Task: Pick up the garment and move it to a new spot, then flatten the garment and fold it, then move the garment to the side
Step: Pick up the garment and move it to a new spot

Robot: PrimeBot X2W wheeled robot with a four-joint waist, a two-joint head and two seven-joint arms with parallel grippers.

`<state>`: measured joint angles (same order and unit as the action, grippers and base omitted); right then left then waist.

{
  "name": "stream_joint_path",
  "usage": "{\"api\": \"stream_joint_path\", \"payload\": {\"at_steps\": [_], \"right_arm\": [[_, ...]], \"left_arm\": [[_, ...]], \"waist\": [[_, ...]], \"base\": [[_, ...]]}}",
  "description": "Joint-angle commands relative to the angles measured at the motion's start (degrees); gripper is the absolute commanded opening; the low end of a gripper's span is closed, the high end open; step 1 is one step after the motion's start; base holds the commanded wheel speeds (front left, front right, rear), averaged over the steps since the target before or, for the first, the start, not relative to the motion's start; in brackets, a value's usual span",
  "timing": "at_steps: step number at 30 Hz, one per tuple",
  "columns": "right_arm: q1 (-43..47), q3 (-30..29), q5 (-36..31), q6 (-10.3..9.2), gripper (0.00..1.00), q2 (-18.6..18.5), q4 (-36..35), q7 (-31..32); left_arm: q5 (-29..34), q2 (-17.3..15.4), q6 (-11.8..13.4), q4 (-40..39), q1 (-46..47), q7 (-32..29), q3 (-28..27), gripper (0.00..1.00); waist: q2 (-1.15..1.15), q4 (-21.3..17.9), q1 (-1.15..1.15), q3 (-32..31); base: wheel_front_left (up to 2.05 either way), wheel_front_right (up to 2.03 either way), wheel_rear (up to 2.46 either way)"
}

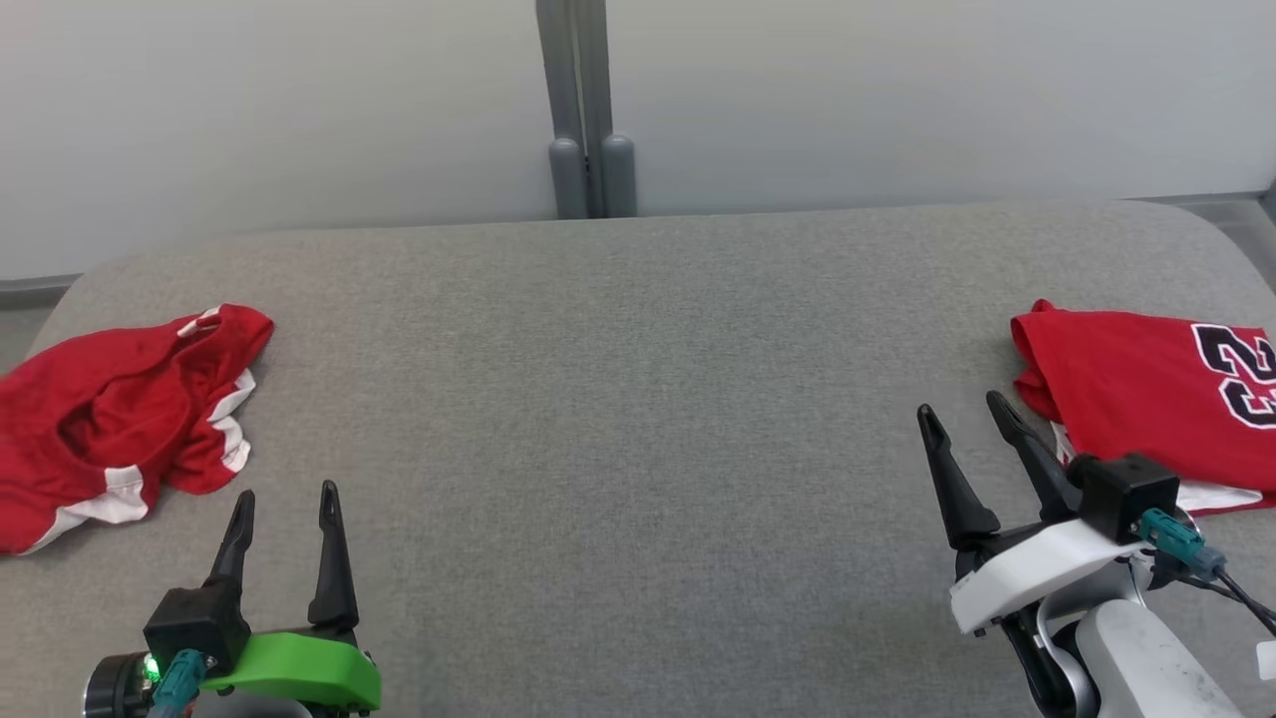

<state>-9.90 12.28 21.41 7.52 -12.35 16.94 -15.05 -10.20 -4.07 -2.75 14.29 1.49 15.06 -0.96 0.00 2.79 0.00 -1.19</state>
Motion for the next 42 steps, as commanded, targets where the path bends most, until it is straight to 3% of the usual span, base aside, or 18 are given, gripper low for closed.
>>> {"api": "stream_joint_path", "payload": {"at_steps": [1,12,20,27,34,42], "right_arm": [[0.46,0.0,0.13,-0.06,1.0,-0.08,-0.3,-0.14],[0.36,2.28,0.28,-0.06,1.0,0.62,-0.79,-0.15],[1.78,2.12,0.01,-0.06,1.0,0.92,-1.16,-0.15],[1.26,2.69,-0.17,-0.06,1.0,1.07,-1.2,-0.15],[-0.01,2.98,-0.39,-0.06,1.0,0.2,-1.84,-0.15],[-3.91,3.96,-1.39,-0.06,1.0,-1.96,-3.63,-0.12]], "left_arm": [[0.44,-0.18,0.1,-0.1,0.35,0.14,-0.2,1.0],[0.66,-1.25,1.74,-0.73,-1.21,0.14,-2.4,1.0],[0.02,-1.87,1.68,-1.17,-2.06,0.14,-2.55,1.0],[-0.65,-1.9,2.13,-1.77,-2.08,0.05,-2.6,1.0],[-1.71,-3.2,0.53,-4.47,2.39,-2.42,-1.84,1.0],[-6.91,-8.65,-2.31,-2.14,17.33,-19.0,-2.56,1.0]], "waist": [[0.0,3.86,0.0,-0.1],[0.0,15.6,0.0,-0.48],[0.0,19.91,0.0,-0.74],[0.0,20.32,0.0,-0.46],[0.0,18.94,0.0,1.98],[0.0,14.88,0.0,9.28]], "base": [[0.0,0.0,0.0],[0.0,0.0,0.0],[0.0,0.0,0.0],[0.0,0.0,0.0],[0.0,0.0,0.0],[0.0,0.0,0.0]]}}
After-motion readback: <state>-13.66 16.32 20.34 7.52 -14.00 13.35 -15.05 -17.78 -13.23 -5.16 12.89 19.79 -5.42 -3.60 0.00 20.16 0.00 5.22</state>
